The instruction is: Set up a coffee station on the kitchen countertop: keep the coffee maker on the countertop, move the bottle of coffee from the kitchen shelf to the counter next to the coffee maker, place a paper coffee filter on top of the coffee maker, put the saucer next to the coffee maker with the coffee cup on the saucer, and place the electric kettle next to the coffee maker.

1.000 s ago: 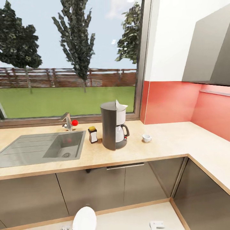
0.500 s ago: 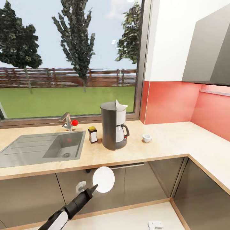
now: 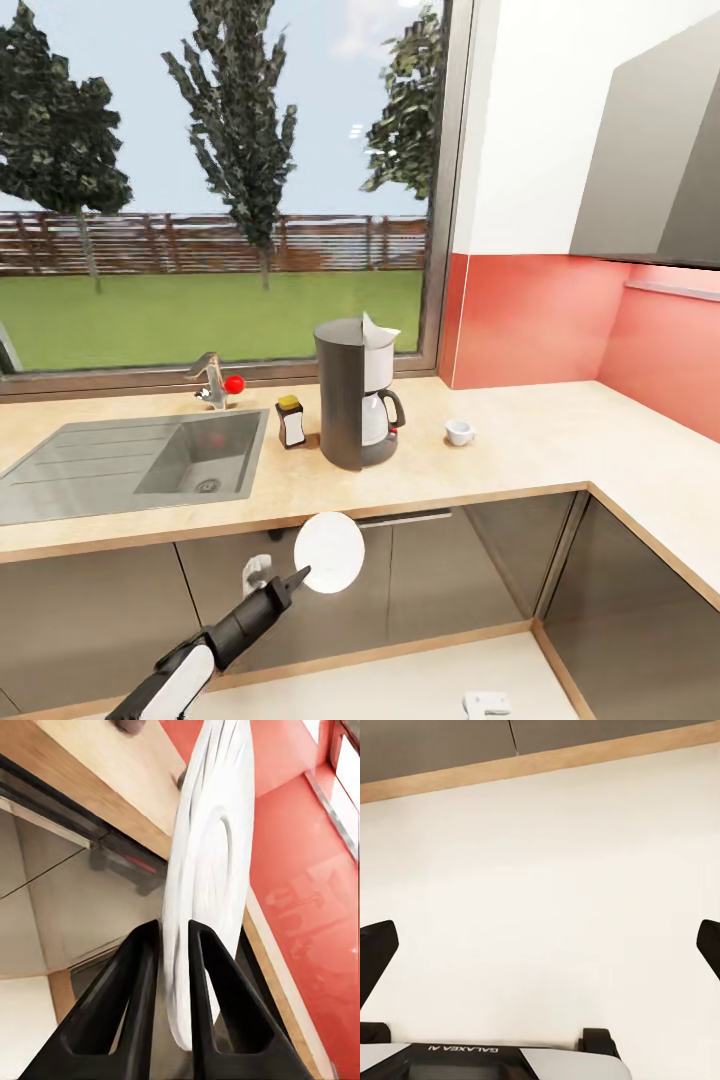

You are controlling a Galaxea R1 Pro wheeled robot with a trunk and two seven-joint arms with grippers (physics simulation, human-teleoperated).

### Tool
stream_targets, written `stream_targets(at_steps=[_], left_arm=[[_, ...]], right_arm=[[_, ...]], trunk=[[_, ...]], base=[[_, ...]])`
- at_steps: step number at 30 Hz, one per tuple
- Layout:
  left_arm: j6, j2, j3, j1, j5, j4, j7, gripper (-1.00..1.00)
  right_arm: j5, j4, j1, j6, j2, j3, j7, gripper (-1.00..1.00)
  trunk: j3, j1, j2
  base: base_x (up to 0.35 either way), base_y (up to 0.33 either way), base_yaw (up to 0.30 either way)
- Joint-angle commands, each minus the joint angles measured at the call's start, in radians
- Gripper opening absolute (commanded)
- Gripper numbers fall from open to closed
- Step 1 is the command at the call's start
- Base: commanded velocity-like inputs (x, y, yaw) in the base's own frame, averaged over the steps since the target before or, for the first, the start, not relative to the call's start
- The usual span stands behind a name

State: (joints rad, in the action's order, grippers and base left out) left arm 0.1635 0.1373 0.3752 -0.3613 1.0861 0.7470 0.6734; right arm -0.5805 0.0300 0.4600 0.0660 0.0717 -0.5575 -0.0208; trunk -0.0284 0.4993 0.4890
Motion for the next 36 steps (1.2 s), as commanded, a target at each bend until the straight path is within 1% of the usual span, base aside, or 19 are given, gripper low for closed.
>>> stream_targets(at_steps=[1,3,5,6,8,9,11,12,13,14,16,18,20,25,27,28,29,30,36], left_arm=[[0.011,0.002,-0.001,-0.014,0.011,0.002,-0.003,-1.00],[0.023,0.003,-0.016,-0.038,0.016,0.004,-0.019,-1.00],[0.058,0.002,-0.054,-0.062,0.027,0.006,-0.062,-1.00],[0.095,0.001,-0.098,-0.073,0.038,0.011,-0.101,-1.00],[0.144,-0.006,-0.160,-0.090,0.047,0.038,-0.155,-1.00],[0.184,-0.011,-0.209,-0.114,0.056,0.114,-0.249,-1.00],[0.192,-0.012,-0.219,-0.122,0.074,0.175,-0.329,-1.00],[0.195,-0.013,-0.222,-0.123,0.091,0.206,-0.376,-1.00],[0.196,-0.013,-0.224,-0.125,0.131,0.253,-0.463,-1.00],[0.196,-0.014,-0.225,-0.127,0.203,0.322,-0.606,-1.00],[0.193,-0.015,-0.225,-0.136,0.264,0.379,-0.731,-1.00],[0.190,-0.038,-0.227,-0.155,0.303,0.406,-0.830,-1.00],[0.186,-0.058,-0.228,-0.160,0.309,0.410,-0.881,-1.00],[0.159,-0.094,-0.232,-0.160,0.313,0.400,-0.963,-1.00],[0.129,-0.098,-0.231,-0.161,0.322,0.398,-1.005,-1.00],[0.104,-0.101,-0.233,-0.157,0.345,0.398,-1.041,-1.00],[0.102,-0.101,-0.235,-0.153,0.350,0.398,-1.051,-1.00],[0.097,-0.100,-0.255,-0.147,0.385,0.397,-1.083,-1.00],[0.050,-0.099,-0.269,-0.143,0.397,0.397,-1.092,-1.00]], right_arm=[[-0.009,-0.001,0.001,0.003,0.000,-0.008,-0.002,1.00],[-0.009,-0.001,0.001,0.003,0.000,-0.008,-0.002,1.00],[-0.009,-0.001,0.000,0.003,0.000,-0.008,-0.002,1.00],[-0.009,-0.001,0.000,0.003,0.000,-0.008,-0.002,1.00],[-0.008,-0.001,0.001,0.003,0.000,-0.008,-0.002,1.00],[-0.008,-0.001,0.001,0.003,0.000,-0.008,-0.002,1.00],[-0.009,-0.001,0.000,0.003,-0.001,-0.008,-0.002,1.00],[-0.009,-0.001,0.001,0.003,0.000,-0.008,-0.002,1.00],[-0.009,-0.001,0.001,0.003,0.000,-0.008,-0.002,1.00],[-0.009,-0.001,0.001,0.003,0.000,-0.008,-0.002,1.00],[-0.009,-0.001,0.001,0.003,0.000,-0.008,-0.002,1.00],[-0.009,-0.001,0.000,0.003,0.000,-0.008,-0.002,1.00],[-0.008,-0.001,0.000,0.003,0.000,-0.008,-0.002,1.00],[-0.007,-0.003,0.000,0.002,-0.001,-0.008,0.000,1.00],[-0.006,-0.004,0.000,0.001,-0.001,-0.008,0.001,1.00],[-0.006,-0.004,0.000,0.000,-0.002,-0.008,0.001,1.00],[-0.006,-0.004,0.000,0.000,-0.003,-0.008,0.001,1.00],[-0.006,-0.004,0.000,0.000,-0.003,-0.008,0.000,1.00],[-0.006,-0.004,-0.004,0.000,-0.003,-0.008,-0.002,1.00]], trunk=[[-0.002,0.001,0.002],[-0.002,0.001,0.002],[-0.002,0.001,0.002],[-0.002,0.001,0.002],[-0.002,0.001,0.002],[-0.002,0.001,0.002],[-0.002,0.001,0.002],[-0.002,0.001,0.002],[-0.002,0.001,0.002],[-0.002,0.001,0.002],[-0.002,0.001,0.002],[-0.002,0.001,0.002],[-0.002,0.001,0.002],[-0.002,0.001,0.002],[-0.002,0.001,0.002],[-0.002,0.001,0.002],[-0.002,0.001,0.002],[-0.002,0.001,0.002],[-0.002,0.001,0.002]], base=[[0.000,0.000,0.000],[0.000,0.000,0.000],[0.000,0.000,0.000],[0.000,0.000,0.000],[0.000,0.000,0.000],[0.000,0.000,0.000],[0.000,0.000,0.000],[0.000,0.000,0.000],[0.000,0.000,0.000],[0.000,0.000,0.000],[0.000,0.000,0.000],[0.000,0.000,0.000],[0.000,0.000,0.000],[0.000,0.000,0.000],[0.000,0.000,0.000],[0.000,0.000,0.000],[0.000,0.000,0.000],[0.000,0.000,0.000],[0.000,0.000,0.000]])
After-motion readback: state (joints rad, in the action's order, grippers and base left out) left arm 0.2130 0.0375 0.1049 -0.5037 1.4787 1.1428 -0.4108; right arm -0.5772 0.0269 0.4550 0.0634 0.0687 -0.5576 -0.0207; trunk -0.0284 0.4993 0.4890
